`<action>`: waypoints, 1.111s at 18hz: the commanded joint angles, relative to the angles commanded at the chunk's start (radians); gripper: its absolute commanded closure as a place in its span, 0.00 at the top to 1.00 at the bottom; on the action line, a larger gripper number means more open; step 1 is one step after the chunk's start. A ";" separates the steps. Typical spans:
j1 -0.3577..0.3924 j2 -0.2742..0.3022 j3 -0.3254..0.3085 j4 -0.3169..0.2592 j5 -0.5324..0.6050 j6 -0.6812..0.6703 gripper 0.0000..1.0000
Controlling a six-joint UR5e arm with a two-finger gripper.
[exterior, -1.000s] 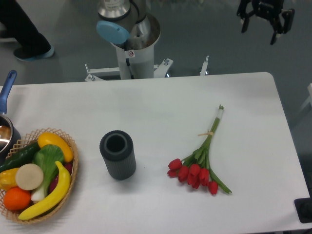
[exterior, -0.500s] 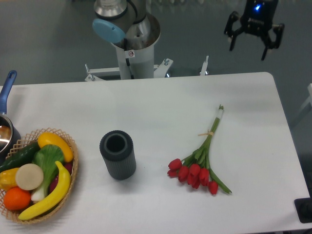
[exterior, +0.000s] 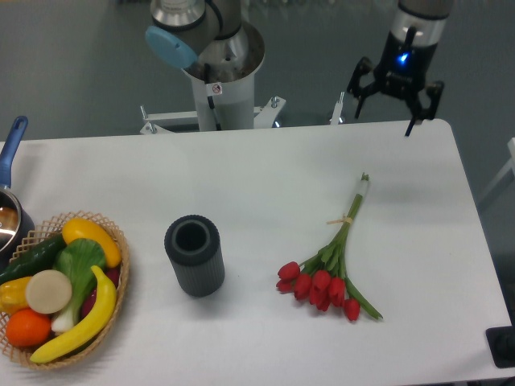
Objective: Pick up the flowers from the table
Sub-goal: 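Lower the open gripper over the tulip stems near the twine tie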
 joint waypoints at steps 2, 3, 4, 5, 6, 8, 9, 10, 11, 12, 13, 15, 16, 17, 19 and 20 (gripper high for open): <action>-0.038 -0.034 0.000 0.037 0.000 -0.041 1.00; -0.054 -0.054 0.002 0.063 0.002 -0.057 1.00; -0.071 -0.071 -0.002 0.090 0.003 -0.069 1.00; -0.083 -0.086 -0.005 0.115 0.006 -0.086 1.00; -0.088 -0.098 -0.009 0.132 0.021 -0.091 1.00; -0.094 -0.121 -0.018 0.161 0.049 -0.089 1.00; -0.109 -0.135 -0.018 0.172 0.052 -0.091 1.00; -0.123 -0.152 -0.018 0.186 0.061 -0.095 1.00; -0.131 -0.172 -0.018 0.198 0.067 -0.106 1.00; -0.137 -0.189 -0.017 0.210 0.072 -0.124 1.00; -0.144 -0.206 -0.012 0.220 0.071 -0.134 1.00; -0.154 -0.230 -0.003 0.229 0.072 -0.132 1.00; -0.154 -0.245 -0.002 0.233 0.072 -0.129 1.00; -0.154 -0.252 -0.002 0.236 0.072 -0.126 1.00; -0.154 -0.275 0.008 0.238 0.072 -0.126 1.00; -0.154 -0.285 0.018 0.238 0.072 -0.126 1.00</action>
